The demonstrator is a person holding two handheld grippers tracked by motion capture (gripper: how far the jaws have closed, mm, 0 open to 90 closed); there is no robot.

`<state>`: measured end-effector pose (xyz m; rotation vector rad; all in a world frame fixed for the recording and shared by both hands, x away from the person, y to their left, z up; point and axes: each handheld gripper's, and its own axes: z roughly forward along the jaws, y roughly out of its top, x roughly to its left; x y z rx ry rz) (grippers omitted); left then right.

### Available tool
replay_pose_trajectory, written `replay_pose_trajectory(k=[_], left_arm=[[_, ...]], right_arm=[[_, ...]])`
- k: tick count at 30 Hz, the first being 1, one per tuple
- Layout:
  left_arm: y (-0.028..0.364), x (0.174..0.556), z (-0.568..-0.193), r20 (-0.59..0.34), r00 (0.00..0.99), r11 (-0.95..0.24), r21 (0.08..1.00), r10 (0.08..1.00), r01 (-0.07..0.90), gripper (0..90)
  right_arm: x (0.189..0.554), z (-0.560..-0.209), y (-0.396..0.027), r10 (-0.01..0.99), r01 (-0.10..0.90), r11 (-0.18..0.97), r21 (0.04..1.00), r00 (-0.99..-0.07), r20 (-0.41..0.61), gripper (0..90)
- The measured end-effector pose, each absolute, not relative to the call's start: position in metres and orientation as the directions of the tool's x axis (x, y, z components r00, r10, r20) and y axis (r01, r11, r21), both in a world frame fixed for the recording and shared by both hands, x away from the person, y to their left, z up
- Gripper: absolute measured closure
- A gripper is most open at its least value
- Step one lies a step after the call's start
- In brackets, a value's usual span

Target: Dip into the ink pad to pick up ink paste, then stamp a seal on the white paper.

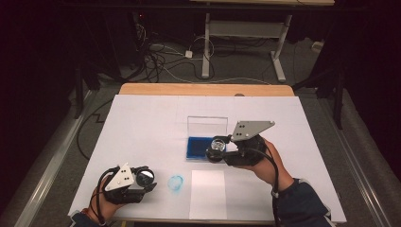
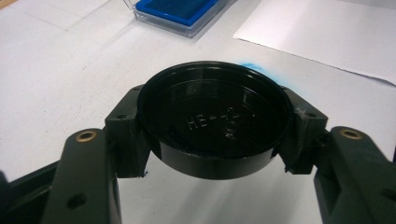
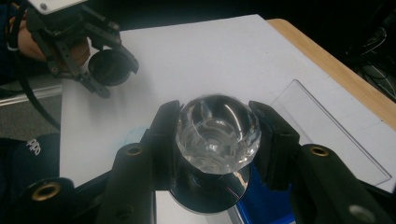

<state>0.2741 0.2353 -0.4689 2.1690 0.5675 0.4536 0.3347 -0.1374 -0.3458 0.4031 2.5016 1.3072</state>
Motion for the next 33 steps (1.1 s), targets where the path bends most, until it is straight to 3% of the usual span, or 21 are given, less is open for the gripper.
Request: replay_pose_trajectory(k=[33], left_arm=[[0.233, 0.272, -0.47, 0.141, 0.837, -0.574, 0.786, 0.529, 0.231, 36.0]], right_arm=[[0.323, -0.356, -0.125, 0.326, 0.096, 0.587, 0.804, -0.937, -0.125, 57.2]])
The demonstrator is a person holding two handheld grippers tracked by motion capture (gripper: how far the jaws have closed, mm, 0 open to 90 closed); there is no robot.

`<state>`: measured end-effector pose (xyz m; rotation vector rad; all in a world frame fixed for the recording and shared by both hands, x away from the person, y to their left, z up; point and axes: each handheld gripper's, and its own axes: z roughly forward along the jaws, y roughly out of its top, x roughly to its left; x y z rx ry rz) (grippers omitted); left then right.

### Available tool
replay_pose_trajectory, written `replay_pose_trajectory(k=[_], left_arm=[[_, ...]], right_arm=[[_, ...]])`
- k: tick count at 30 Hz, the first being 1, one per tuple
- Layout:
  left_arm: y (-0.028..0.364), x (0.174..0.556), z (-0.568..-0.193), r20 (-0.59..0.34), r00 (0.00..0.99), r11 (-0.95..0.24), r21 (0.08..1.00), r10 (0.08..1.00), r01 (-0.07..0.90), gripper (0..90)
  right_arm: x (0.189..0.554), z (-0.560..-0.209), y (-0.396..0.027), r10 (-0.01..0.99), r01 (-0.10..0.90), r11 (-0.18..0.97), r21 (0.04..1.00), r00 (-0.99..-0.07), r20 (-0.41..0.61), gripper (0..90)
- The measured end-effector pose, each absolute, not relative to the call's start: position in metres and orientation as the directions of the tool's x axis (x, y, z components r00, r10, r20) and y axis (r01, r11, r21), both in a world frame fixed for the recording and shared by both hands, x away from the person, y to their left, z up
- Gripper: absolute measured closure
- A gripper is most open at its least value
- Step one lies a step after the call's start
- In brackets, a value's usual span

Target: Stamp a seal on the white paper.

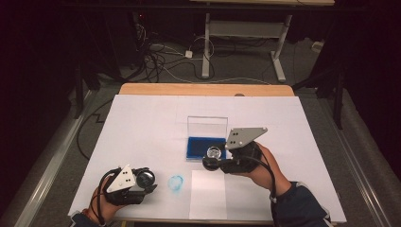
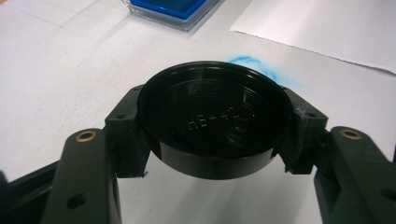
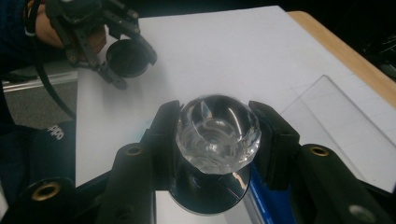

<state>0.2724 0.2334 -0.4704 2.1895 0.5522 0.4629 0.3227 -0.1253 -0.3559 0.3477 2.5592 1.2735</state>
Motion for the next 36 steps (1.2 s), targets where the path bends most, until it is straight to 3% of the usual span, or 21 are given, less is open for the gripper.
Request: replay_pose_trajectory(k=[36], left_arm=[[0.226, 0.269, -0.468, 0.158, 0.844, -0.593, 0.776, 0.513, 0.215, 36.0]], right_arm=[[0.288, -0.441, -0.114, 0.305, 0.155, 0.643, 0.75, -0.95, -0.064, 57.2]])
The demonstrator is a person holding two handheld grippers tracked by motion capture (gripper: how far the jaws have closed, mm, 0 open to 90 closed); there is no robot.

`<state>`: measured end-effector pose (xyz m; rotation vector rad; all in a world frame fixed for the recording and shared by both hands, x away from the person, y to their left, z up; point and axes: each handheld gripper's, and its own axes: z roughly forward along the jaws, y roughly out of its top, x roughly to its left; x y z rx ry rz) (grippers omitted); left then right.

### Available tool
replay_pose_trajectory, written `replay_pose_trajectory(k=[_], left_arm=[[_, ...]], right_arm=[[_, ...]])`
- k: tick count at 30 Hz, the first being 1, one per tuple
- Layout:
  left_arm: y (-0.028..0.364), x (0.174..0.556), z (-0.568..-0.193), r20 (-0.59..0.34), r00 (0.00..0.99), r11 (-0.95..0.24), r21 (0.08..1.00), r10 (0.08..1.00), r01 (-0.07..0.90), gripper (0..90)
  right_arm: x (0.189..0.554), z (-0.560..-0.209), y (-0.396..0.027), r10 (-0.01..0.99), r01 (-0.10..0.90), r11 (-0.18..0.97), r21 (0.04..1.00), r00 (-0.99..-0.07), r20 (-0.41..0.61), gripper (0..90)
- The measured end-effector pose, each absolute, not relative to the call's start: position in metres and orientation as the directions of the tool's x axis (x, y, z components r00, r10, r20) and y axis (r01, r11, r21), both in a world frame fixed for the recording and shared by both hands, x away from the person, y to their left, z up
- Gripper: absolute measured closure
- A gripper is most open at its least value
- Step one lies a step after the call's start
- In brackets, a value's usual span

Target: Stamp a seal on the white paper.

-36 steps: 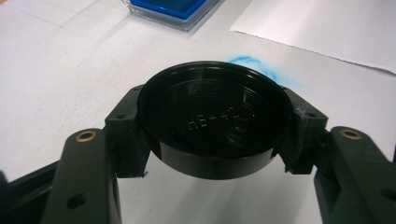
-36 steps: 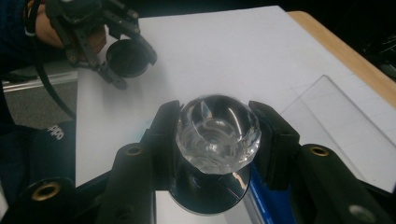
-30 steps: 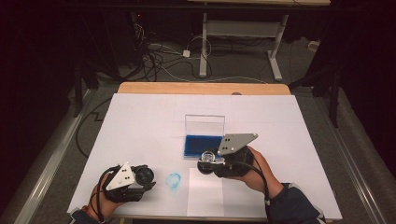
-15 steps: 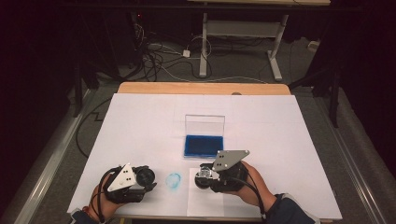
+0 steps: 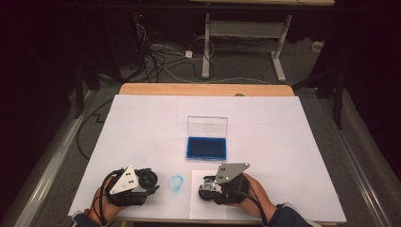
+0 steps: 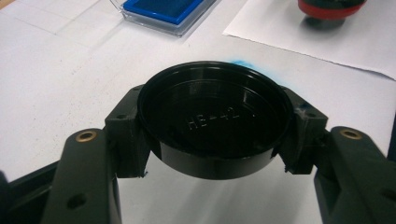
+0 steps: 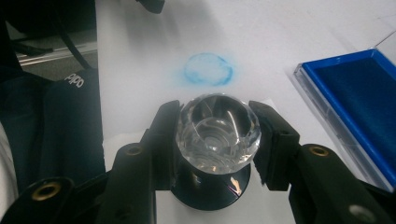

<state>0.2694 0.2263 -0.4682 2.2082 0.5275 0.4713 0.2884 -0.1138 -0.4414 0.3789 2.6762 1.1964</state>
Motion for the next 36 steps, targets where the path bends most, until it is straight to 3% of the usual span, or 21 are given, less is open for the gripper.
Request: replay_pose_trajectory(k=[13, 36], left_arm=[[0.226, 0.269, -0.468, 0.158, 0.844, -0.59, 0.778, 0.513, 0.213, 36.0], [0.222, 0.268, -0.469, 0.16, 0.85, -0.6, 0.772, 0.501, 0.209, 36.0]], right_arm=[[0.29, -0.452, -0.111, 0.301, 0.154, 0.688, 0.709, -0.95, -0.086, 57.2], [0.29, -0.457, -0.114, 0.304, 0.16, 0.674, 0.722, -0.95, -0.073, 57.4]])
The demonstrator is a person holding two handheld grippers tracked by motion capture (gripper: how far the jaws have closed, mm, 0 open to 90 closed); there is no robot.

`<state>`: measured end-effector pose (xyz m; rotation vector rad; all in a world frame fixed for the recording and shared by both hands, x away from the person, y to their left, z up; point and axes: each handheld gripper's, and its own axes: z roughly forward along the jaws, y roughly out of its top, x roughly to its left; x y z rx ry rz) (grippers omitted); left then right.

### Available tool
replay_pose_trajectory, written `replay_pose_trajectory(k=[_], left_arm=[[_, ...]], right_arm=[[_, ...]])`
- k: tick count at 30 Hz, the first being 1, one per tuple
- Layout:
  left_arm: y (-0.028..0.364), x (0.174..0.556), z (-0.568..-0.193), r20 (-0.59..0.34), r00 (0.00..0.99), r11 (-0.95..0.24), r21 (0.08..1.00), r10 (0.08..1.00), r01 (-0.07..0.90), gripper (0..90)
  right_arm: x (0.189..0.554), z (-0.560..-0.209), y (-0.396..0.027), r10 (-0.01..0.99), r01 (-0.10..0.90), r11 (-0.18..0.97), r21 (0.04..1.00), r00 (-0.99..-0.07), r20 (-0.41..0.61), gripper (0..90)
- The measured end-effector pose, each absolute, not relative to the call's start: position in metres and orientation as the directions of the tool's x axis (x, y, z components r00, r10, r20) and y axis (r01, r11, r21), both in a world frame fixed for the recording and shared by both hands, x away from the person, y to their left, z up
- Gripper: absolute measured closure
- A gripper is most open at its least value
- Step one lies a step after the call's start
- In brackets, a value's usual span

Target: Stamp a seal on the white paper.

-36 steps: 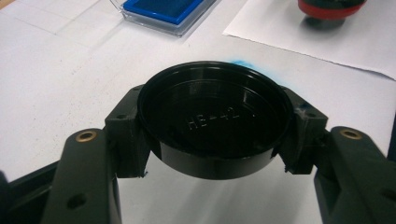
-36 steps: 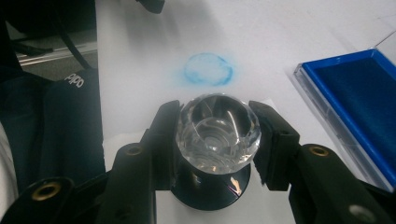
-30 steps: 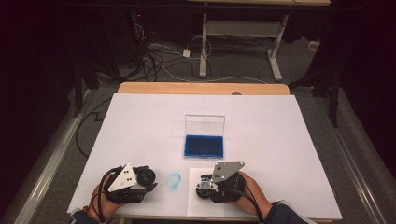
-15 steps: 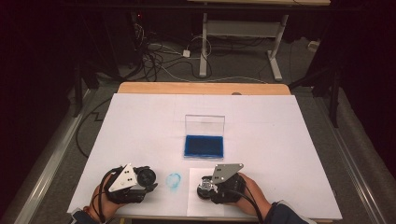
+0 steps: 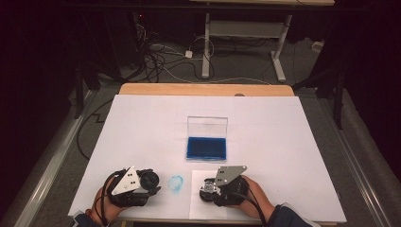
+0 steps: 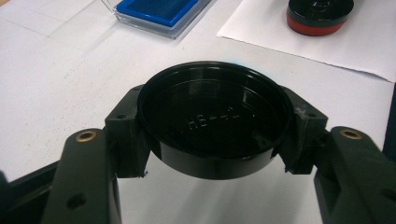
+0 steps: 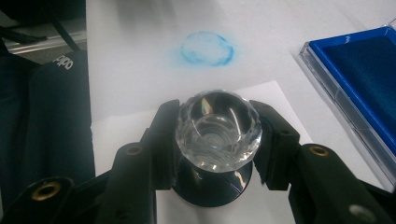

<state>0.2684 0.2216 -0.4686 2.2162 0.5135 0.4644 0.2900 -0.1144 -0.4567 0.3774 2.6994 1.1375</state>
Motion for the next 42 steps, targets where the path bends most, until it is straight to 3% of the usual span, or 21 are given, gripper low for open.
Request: replay_pose_trajectory(k=[42], left_arm=[[0.2197, 0.2678, -0.4683, 0.167, 0.856, -0.614, 0.762, 0.49, 0.203, 36.0]], right_arm=[[0.2862, -0.4585, -0.1136, 0.322, 0.157, 0.675, 0.721, -0.942, -0.096, 57.4]])
